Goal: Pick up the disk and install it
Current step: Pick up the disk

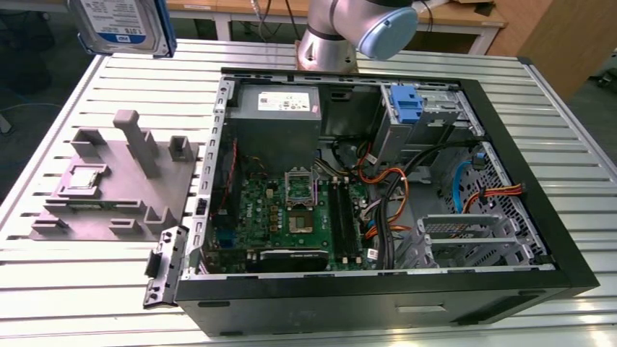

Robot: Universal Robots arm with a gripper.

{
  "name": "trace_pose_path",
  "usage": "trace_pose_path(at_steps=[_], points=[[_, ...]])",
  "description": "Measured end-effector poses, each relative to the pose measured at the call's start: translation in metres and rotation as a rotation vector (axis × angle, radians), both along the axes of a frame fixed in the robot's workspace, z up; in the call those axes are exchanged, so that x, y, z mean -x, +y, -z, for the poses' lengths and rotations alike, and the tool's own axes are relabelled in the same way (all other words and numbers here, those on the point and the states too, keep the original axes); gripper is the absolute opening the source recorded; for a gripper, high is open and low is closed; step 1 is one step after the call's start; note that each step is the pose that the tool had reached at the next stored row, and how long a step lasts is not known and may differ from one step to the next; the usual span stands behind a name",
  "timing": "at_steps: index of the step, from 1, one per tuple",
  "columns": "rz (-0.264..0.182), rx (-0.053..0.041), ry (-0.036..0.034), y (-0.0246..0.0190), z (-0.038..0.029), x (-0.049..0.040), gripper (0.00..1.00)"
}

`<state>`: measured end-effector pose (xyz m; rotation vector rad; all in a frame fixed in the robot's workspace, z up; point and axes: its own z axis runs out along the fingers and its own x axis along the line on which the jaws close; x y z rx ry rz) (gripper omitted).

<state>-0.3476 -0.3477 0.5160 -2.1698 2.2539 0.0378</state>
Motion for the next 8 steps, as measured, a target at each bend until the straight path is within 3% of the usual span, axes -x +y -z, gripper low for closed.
trace_pose_path(at_steps=[8], points=[[0.000,0.0000,0.0000,0.0000,0.0000,-0.0048,0.36]])
